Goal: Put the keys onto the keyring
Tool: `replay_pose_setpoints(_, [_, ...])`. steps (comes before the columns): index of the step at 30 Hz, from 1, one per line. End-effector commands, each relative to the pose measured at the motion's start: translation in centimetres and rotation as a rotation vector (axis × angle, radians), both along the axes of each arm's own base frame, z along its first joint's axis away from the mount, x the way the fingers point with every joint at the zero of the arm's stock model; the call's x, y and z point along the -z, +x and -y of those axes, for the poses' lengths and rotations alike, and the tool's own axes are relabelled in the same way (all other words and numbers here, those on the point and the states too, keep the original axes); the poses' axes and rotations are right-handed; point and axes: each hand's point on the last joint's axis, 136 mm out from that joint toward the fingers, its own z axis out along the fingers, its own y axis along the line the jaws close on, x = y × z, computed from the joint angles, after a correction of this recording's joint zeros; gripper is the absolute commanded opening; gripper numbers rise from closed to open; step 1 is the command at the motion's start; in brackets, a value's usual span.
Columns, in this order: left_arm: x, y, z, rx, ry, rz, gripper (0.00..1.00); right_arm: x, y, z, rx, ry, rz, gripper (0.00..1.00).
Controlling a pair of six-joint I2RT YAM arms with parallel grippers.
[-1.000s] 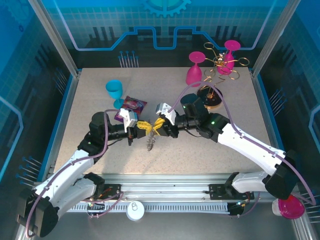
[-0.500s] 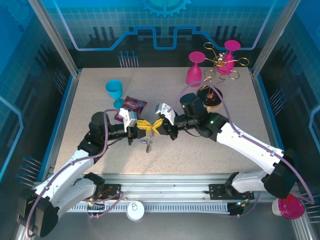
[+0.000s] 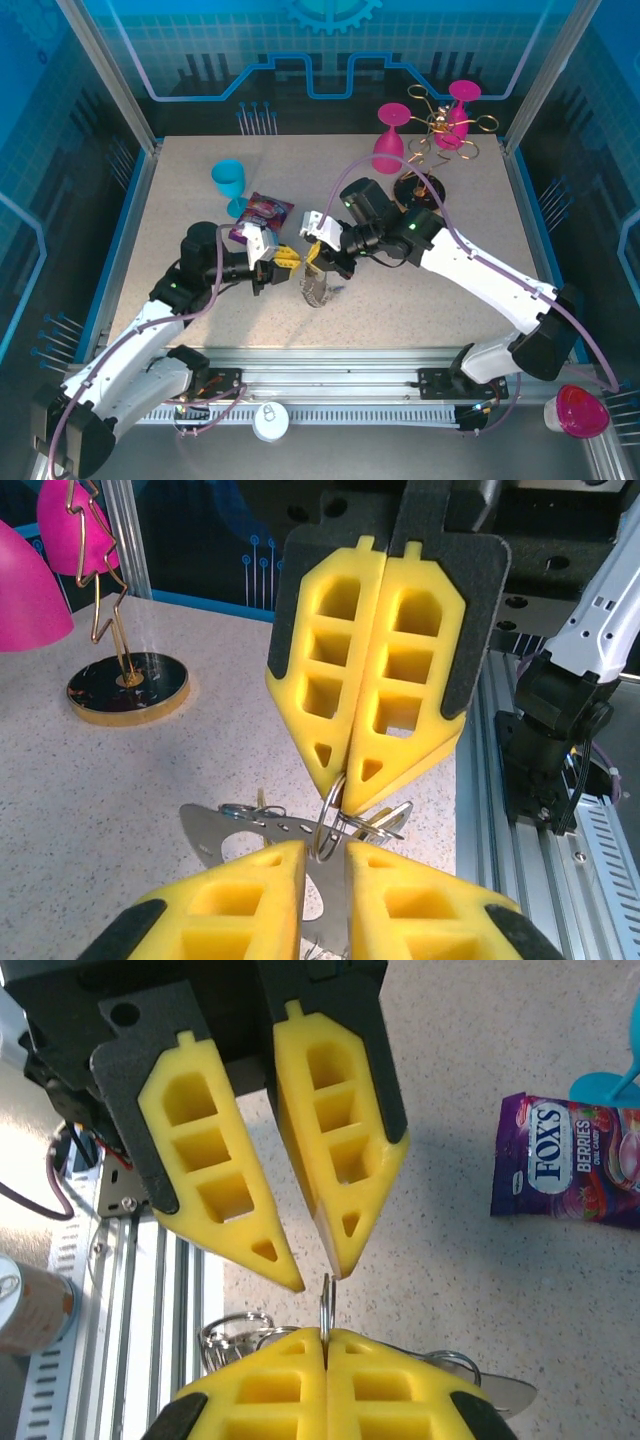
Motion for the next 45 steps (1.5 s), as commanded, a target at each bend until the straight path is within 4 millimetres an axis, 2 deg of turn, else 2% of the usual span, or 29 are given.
replay_pose_setpoints(1, [-0.9, -0.2, 0.2, 0.027, 0.010, 0.033, 0.16, -0.5, -0.7, -0.1, -0.047, -0.042, 0.027, 0.00])
replay_pose_setpoints(14, [-1.1, -0.4, 0.6, 0.064, -0.009, 0.004, 0.15, -1.6, -1.1, -1.7, -0.097, -0.019, 0.039, 0.00])
replay_pose_setpoints(23, [-1.3, -0.5, 0.8, 0.082, -0.022, 0.016, 0.00, -2.6, -1.0, -1.8, -0.070, 0.079, 0.032, 0.00])
replay_pose_setpoints(24, [-1.3, -0.5, 0.9, 0.082, -0.025, 0.017, 0.00, -2.8, -0.9, -1.6, -0.056, 0.099, 0.031, 0.01])
replay_pose_setpoints(26, [-1.5, -0.4, 0.9, 0.080, -0.037, 0.027, 0.00, -3.0, -0.2, -1.0, -0.009, 0.146, 0.028, 0.16])
replay_pose_setpoints(29, [-1.9, -0.3, 1.0, 0.077, -0.064, 0.037, 0.00, -3.0, 0.6, 0.0, 0.051, 0.209, 0.004, 0.25])
replay_pose_setpoints(37, [-3.2, 0.0, 1.1, 0.072, -0.139, 0.048, 0.00, -2.0, 0.8, 0.6, 0.087, 0.278, -0.048, 0.26])
replay_pose_setpoints(45, [-3.1, -0.2, 1.2, 0.079, -0.147, 0.032, 0.00, -2.2, 0.7, 0.6, 0.083, 0.302, -0.052, 0.26])
